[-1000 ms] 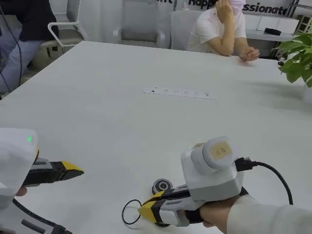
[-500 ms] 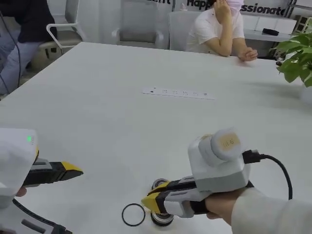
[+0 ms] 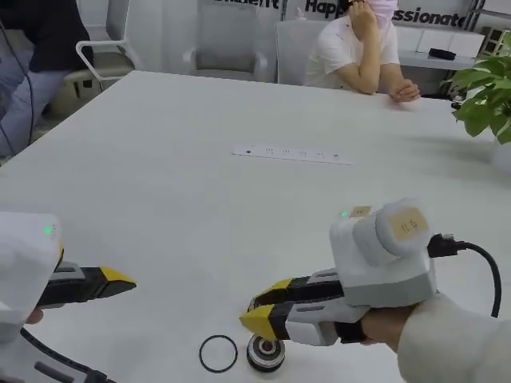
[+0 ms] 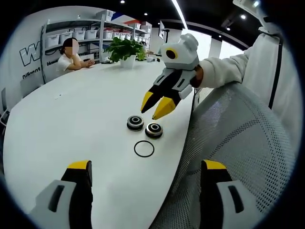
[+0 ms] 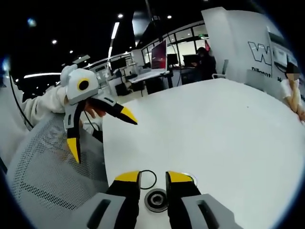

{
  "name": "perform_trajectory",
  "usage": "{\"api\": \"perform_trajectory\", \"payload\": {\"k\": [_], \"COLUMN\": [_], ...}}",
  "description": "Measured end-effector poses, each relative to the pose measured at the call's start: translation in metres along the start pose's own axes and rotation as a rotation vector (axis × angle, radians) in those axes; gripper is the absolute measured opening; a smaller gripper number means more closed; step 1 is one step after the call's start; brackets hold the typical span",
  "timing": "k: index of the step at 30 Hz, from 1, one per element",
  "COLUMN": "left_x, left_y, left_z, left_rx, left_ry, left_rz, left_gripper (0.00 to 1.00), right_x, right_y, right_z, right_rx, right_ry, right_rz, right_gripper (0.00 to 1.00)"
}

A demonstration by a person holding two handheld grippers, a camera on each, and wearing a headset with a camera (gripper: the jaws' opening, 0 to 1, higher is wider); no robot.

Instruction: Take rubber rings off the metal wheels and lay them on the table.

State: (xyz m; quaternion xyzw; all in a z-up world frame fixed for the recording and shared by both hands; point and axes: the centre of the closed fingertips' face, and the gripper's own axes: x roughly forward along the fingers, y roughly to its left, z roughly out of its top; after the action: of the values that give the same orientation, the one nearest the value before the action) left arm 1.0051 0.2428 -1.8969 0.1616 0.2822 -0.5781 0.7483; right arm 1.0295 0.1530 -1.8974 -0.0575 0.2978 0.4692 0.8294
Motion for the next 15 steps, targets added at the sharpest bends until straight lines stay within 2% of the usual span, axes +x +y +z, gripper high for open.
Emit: {"api": "perform_trajectory", "payload": {"k": [10,12,15], "left_x": [0.0,0.0,-0.001], "left_y": [0.0,-0.001,0.0], "left_z": [0.007,0.01,0.014], "left_rx": [0.022,0.031,0.041], "left_ry": [-0.022,-0.032,-0.049], "left_rz": [0.002,0.0,0.002], "left_gripper": [0.92,0.91,0.9], "right_x": [-0.023,-0.024,-0.024], "right_y": [-0.016,-0.018,-0.02], "right_z": [0.004,0.002,-0.007], "right_rx": [0.042,0.054,0.049], "right_ry": [-0.076,-0.076,-0.037], "right_rz": [0.007,0.01,0.006], "right_gripper": [0.25,0.26,0.28]}}
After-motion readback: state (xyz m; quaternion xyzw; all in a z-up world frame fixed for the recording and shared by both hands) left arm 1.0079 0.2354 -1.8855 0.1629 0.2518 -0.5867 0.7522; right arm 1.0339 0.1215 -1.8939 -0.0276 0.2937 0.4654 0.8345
